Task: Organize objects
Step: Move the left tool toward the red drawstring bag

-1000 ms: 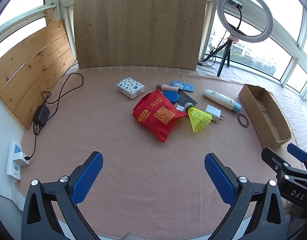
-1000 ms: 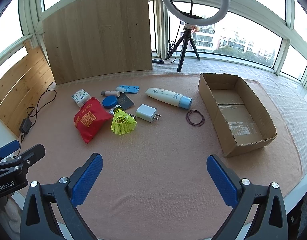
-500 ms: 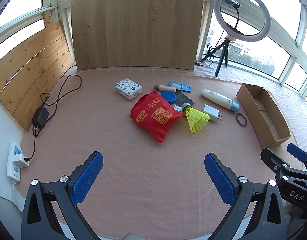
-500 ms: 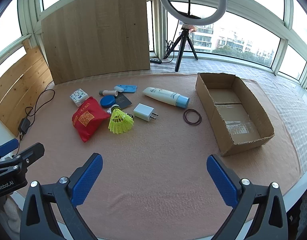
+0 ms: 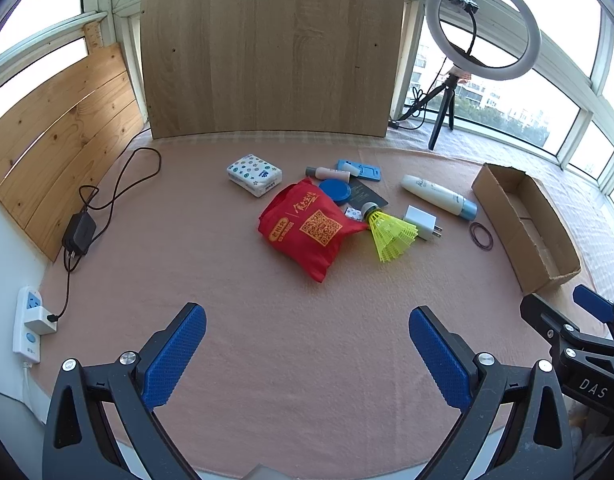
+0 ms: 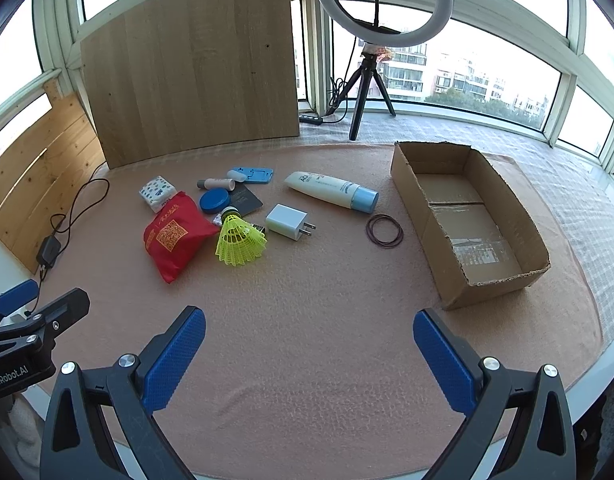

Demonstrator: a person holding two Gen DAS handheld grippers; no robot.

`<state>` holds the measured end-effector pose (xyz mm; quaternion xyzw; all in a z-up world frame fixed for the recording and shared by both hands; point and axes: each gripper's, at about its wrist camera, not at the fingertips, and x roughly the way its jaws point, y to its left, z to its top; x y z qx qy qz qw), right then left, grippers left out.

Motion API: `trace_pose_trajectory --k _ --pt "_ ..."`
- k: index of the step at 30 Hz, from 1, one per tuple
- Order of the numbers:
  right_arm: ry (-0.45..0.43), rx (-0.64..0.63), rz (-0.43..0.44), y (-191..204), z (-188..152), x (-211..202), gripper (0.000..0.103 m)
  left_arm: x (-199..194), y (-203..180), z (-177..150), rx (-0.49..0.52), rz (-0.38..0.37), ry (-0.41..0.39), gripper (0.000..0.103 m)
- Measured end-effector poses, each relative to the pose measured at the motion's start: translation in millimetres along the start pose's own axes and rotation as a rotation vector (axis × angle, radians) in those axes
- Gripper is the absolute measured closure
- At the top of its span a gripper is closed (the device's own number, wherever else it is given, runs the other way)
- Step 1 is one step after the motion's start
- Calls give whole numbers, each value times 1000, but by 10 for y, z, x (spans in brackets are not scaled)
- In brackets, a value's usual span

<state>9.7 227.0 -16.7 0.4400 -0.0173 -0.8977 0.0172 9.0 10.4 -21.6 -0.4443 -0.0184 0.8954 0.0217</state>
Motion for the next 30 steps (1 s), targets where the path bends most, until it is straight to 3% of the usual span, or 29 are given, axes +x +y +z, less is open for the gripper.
trace_pose_trajectory --k 30 --pt "42 -11 20 46 17 197 0 239 86 7 -11 8 54 1"
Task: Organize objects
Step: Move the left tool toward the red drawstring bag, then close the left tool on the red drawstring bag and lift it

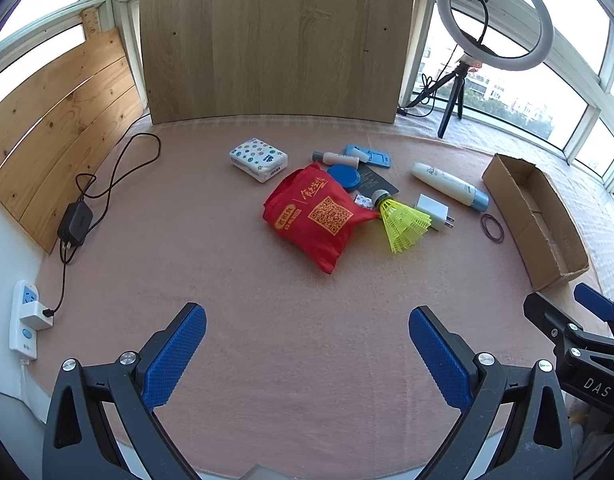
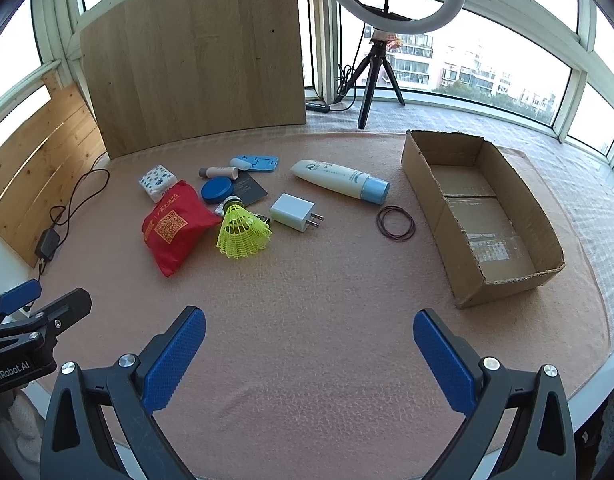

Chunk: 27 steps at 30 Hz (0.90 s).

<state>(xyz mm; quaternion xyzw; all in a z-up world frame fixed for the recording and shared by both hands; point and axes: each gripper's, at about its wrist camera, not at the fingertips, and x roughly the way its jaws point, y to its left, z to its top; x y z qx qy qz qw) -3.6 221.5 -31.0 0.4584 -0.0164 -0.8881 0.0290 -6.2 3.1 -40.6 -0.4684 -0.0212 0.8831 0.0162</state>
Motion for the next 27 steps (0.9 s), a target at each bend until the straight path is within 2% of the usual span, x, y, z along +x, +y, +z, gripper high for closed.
trace_pose_trajectory --k 9,15,22,25,27 --pt "36 34 49 -68 -22 145 0 172 120 148 -5 23 3 1" --pt "44 34 52 -93 -52 169 0 519 156 341 -4 12 54 1" --pt "62 67 31 -242 -111 200 0 1002 81 810 16 5 69 1" --pt "74 92 14 -356 -160 215 0 1270 -1 1039 44 -2 100 1" --pt "79 111 4 -433 -184 214 0 1458 -50 1156 62 39 111 1"
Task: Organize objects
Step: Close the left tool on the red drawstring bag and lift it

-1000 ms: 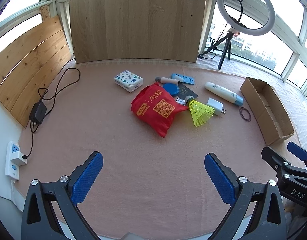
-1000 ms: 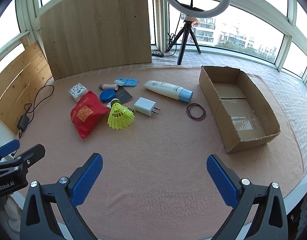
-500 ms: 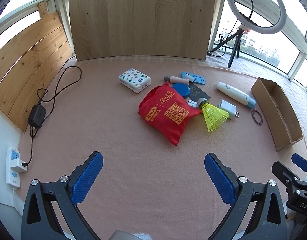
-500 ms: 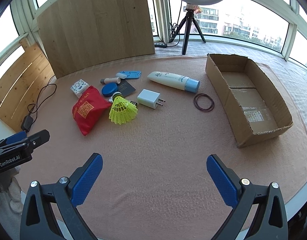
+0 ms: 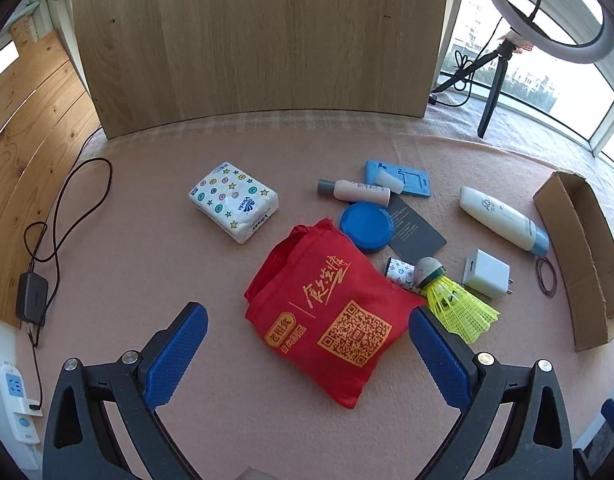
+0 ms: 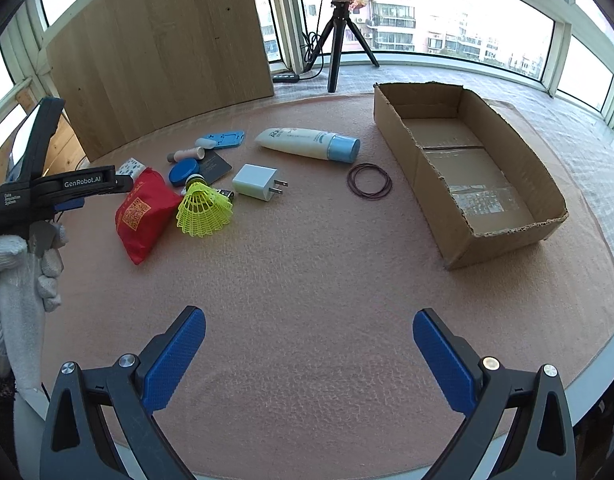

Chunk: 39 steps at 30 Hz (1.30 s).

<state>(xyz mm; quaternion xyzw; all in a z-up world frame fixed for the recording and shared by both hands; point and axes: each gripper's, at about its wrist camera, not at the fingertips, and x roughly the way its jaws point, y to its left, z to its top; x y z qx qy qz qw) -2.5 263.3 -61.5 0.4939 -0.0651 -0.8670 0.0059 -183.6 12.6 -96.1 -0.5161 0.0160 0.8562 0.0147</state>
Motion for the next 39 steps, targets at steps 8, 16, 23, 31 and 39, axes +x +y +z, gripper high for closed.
trace_pose_trajectory --k 8,16,23,31,39 --pt "9 79 -28 -295 -41 25 0 617 -21 163 34 5 119 1" --pt "13 85 -20 -333 -26 91 0 937 41 9 -27 -111 202 0" --pt "12 92 -22 -375 0 121 0 990 35 -44 -27 -126 161 0" --pt "14 81 -21 -371 12 147 0 911 92 12 -43 -146 179 10" --pt "19 85 -19 -364 -9 157 0 580 219 337 -76 -163 108 19"
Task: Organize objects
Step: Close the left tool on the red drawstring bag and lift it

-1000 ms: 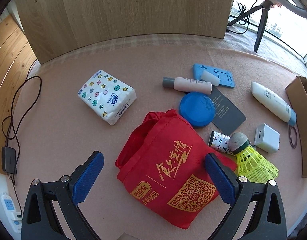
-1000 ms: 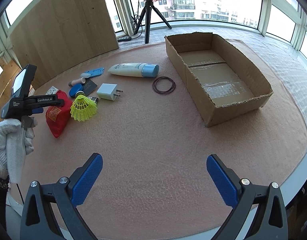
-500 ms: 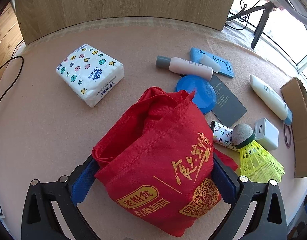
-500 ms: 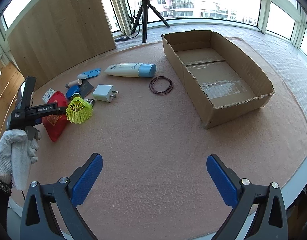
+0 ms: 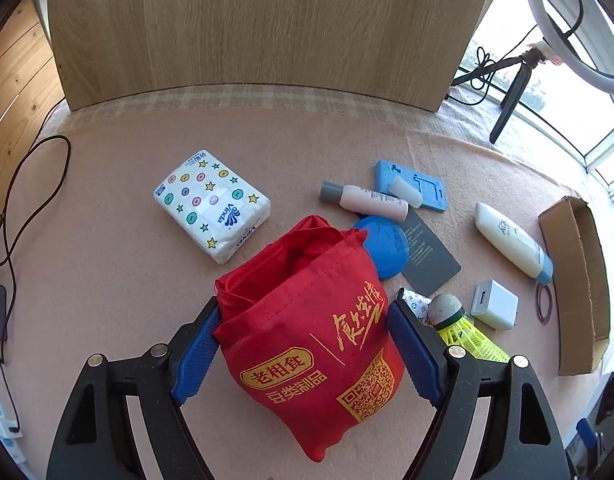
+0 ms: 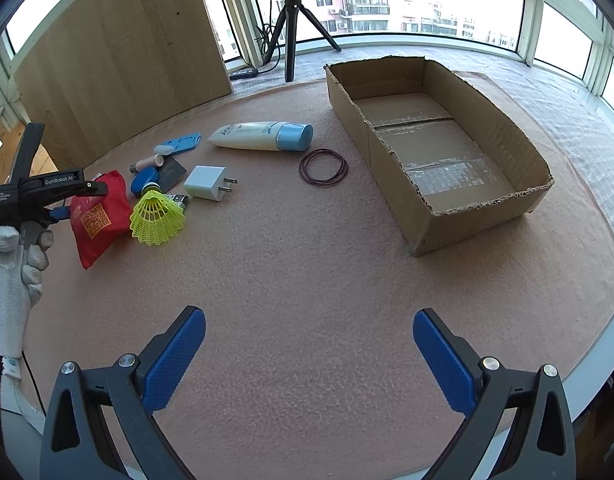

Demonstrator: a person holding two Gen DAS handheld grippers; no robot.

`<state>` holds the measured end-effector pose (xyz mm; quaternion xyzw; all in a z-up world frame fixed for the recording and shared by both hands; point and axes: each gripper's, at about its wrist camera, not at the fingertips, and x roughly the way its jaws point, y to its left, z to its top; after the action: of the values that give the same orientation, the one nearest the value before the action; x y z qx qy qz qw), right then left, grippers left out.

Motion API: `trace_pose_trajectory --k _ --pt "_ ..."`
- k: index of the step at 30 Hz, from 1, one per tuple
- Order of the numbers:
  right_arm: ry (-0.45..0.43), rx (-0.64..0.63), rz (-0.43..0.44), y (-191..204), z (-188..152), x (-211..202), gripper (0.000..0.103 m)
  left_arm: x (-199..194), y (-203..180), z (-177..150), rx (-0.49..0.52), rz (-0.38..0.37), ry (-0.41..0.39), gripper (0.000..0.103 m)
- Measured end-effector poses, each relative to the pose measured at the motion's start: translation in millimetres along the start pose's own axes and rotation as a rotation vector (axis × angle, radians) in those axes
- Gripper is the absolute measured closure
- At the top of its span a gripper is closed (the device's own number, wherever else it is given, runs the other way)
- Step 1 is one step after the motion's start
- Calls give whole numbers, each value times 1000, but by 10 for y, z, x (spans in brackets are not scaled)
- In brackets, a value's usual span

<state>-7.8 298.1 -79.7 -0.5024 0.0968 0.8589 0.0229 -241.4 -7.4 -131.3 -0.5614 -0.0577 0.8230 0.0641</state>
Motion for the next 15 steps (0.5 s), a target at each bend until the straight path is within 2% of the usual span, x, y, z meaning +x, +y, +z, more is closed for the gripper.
trace_pose_trajectory --k 2,6,11,15 --pt "-1 -7 0 19 -5 -7 0 35 21 103 -23 -15 0 19" --pt "-1 -18 -1 48 -33 -28 0 101 43 196 -48 -14 15 28" --pt "10 -13 -8 40 -69 -18 0 196 22 302 -20 41 11 38" --pt "5 -18 -7 42 -78 -47 0 267 89 289 -29 13 30 43"
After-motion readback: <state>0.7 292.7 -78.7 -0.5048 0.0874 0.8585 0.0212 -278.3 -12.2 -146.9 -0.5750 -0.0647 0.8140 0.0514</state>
